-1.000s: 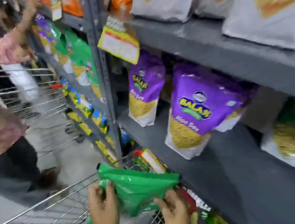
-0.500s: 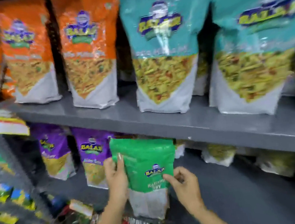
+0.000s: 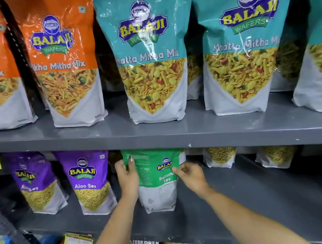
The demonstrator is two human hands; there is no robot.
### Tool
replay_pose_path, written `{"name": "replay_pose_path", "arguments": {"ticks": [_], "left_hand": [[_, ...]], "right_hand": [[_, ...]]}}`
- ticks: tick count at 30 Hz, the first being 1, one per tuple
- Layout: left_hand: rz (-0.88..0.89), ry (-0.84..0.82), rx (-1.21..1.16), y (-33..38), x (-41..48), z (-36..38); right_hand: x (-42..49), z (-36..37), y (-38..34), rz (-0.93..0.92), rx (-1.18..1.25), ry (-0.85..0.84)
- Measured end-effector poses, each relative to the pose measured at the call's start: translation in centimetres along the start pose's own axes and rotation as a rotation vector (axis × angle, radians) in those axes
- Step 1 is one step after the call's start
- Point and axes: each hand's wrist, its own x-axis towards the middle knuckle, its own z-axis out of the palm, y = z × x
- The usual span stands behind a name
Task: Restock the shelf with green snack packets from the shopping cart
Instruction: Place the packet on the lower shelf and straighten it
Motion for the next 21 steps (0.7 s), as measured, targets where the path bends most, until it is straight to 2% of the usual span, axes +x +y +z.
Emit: {"name": "replay_pose_path", "arguments": {"ticks": [3,5,8,11,14,18,21], "left_hand": [[-0.066,0.138,-0.049,-0.1,-2.7,0.5],[-0.132,0.284,-0.051,-1.0,-5.3,1.0],[-0.331,0.383,-0.088,-2.6,-8.3,1.7],[-0.455,0.343,-0.098,-4.2,-8.3,2.1],[-0.437,0.228,-0.102,-5.3,-7.1,2.6],[-0.398,0.132,-0.025,-8.1,-5.2,2.6],[-0.396,0.011,-0.089,-8.6,-4.1,2.1]], "right_hand": [[-0.8,-0.4,-0.6,0.162,0.277,-0.075],[0.2,-0.5,0.2,0.326,0.497,-0.044],[1.5,0.0,0.5,0.472,0.575,-0.037],[1.1,1.8,-0.3,0.494,0.52,-0.177],[0.6,3.4,0.0,0.437,0.402,-0.275],[-0.6,4.7,2.4,0.324,0.325,-0.277],[-1.0,5.3,3.7,0.302,0.296,-0.24]]}}
